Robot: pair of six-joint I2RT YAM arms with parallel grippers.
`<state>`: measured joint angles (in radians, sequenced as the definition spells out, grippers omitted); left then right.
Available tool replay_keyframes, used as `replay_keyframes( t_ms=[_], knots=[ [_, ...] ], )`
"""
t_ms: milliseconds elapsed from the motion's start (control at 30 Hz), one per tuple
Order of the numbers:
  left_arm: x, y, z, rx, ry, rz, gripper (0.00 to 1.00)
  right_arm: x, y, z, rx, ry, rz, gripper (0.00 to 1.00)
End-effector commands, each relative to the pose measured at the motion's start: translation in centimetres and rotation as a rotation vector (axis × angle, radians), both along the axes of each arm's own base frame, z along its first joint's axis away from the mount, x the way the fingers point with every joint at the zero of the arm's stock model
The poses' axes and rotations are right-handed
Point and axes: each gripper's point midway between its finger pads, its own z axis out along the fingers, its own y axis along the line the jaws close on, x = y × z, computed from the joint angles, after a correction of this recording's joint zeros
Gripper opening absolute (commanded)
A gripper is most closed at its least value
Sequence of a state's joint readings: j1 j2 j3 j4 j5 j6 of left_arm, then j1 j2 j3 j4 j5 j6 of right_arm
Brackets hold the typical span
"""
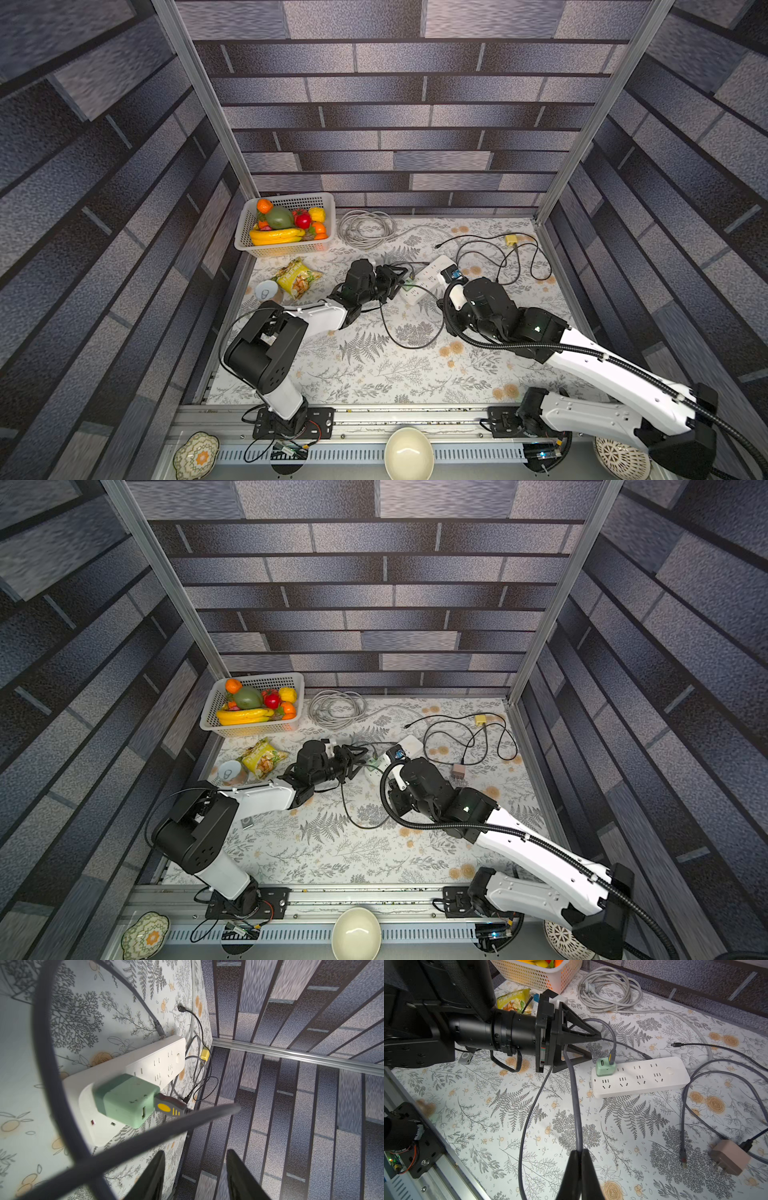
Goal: Charge mp3
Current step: Pick up the charging cable from the center of the board.
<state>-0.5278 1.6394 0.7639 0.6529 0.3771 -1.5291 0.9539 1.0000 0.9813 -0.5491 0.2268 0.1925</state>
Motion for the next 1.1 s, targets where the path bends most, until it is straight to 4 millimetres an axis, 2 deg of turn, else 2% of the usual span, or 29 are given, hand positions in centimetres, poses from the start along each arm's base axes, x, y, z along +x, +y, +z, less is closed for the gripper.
replay_keyframes(
  t_ms=[0, 133, 200, 267, 300, 400, 500, 600, 700, 833, 933, 1067],
  knots=[
    [1.1, 0.5, 3.3, -0.027, -0.114, 0.033, 0.32, -0.7, -0.6, -0.7, 0.003, 0.016, -0.014, 0.00],
    [1.1, 0.9, 6.4, -0.023, -0.220, 0.048, 0.05, -0.5, -1.3, -2.1, -0.007, 0.004, -0.034, 0.00],
    [0.8, 1.1, 8.7, -0.032, -0.298, 0.063, 0.00, 0.0, -1.1, -2.5, 0.038, -0.016, -0.044, 0.00],
    [0.1, 0.7, 11.4, -0.029, -0.386, 0.047, 0.00, 0.4, -0.4, -2.1, 0.100, -0.001, -0.035, 0.00],
    [-0.4, 0.3, 12.9, -0.018, -0.436, 0.032, 0.00, 0.7, -0.1, -1.5, 0.128, -0.002, -0.036, 0.08],
    [-2.1, -0.7, 16.5, 0.048, -0.568, -0.009, 0.00, 1.1, 0.6, 0.6, 0.198, -0.050, -0.005, 0.60],
    [-3.4, -1.2, 18.5, 0.130, -0.639, -0.039, 0.00, -0.1, 1.8, 4.1, 0.286, -0.112, 0.111, 0.81],
    [-4.0, -1.0, 19.7, 0.162, -0.674, -0.047, 0.00, -0.6, 2.3, 7.3, 0.291, -0.156, 0.177, 0.84],
    [-4.2, -1.2, 20.4, 0.161, -0.693, -0.060, 0.00, -0.1, 3.4, 9.0, 0.251, -0.143, 0.207, 0.83],
    [-4.0, -1.1, 20.3, 0.171, -0.694, -0.055, 0.00, 1.5, 4.8, 9.1, 0.222, -0.120, 0.214, 0.81],
    [-4.1, -1.2, 20.4, 0.167, -0.696, -0.062, 0.00, 2.8, 5.5, 8.7, 0.235, -0.089, 0.213, 0.76],
    [-4.0, -1.0, 20.3, 0.169, -0.693, -0.056, 0.00, 3.6, 6.8, 8.4, 0.239, -0.066, 0.241, 0.70]
  ],
)
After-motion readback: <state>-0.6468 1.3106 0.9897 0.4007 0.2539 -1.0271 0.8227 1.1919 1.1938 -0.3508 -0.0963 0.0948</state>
